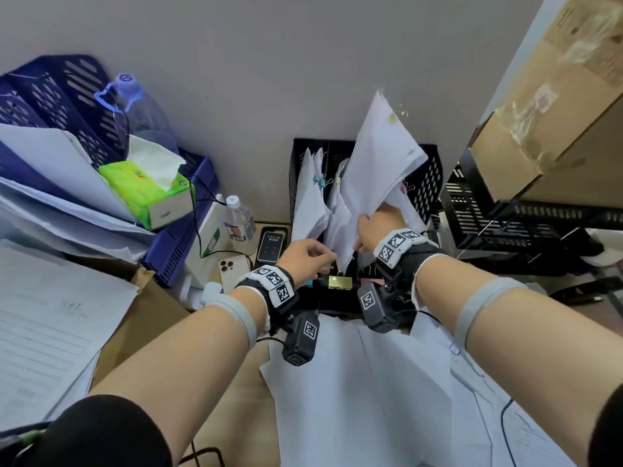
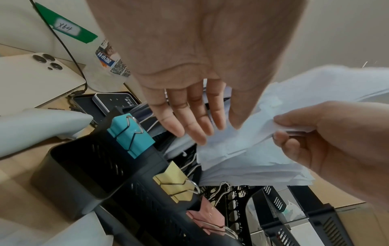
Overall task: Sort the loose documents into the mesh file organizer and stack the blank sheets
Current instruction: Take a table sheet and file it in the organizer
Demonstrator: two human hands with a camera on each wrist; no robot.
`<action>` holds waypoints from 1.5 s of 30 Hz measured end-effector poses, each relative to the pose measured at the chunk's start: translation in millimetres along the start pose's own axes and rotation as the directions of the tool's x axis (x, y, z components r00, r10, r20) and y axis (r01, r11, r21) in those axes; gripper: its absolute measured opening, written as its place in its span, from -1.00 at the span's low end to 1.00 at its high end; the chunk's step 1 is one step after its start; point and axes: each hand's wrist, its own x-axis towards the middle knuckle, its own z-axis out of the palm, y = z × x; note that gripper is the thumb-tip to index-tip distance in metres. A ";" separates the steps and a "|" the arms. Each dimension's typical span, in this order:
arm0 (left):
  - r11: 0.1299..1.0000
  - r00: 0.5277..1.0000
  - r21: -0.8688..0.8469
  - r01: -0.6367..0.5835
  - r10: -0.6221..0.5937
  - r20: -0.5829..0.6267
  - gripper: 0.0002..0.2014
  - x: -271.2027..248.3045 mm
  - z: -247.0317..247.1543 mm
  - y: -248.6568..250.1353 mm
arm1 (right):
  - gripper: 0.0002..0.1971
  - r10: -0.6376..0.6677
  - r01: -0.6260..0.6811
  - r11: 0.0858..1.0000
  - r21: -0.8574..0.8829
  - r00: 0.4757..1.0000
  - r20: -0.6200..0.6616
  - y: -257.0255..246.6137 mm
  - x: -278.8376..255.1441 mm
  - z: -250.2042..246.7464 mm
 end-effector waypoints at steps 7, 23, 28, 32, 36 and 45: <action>0.999 0.999 -0.037 0.038 -0.037 0.024 -0.53 2.5 6.6 3.9 | -0.78 0.053 -0.061 0.997 0.047 0.985 0.163 9.0 11.3 11.1; 0.992 0.995 -0.096 0.078 -0.071 0.072 -0.47 3.7 13.4 3.3 | -0.59 -0.060 0.053 0.993 -0.108 0.997 -0.056 9.6 16.3 10.8; 0.988 0.995 -0.126 0.086 -0.078 0.063 -0.44 3.2 16.2 3.9 | -0.68 -0.024 0.036 0.968 -0.249 0.998 0.053 16.3 13.0 20.7; 0.986 0.995 -0.140 0.090 -0.081 0.065 -0.39 5.2 16.2 3.9 | -0.71 -0.079 0.079 0.967 -0.243 0.997 0.008 8.8 4.5 17.1; 0.989 0.996 -0.127 0.070 -0.063 0.060 -0.32 6.9 16.5 4.7 | -0.93 -0.055 0.083 0.963 -0.257 0.992 0.113 12.5 18.2 27.6; 0.993 0.999 -0.104 0.047 -0.045 0.025 -0.42 7.2 12.9 4.2 | -0.86 -0.190 0.205 0.960 -0.191 0.977 0.095 7.0 18.7 28.7</action>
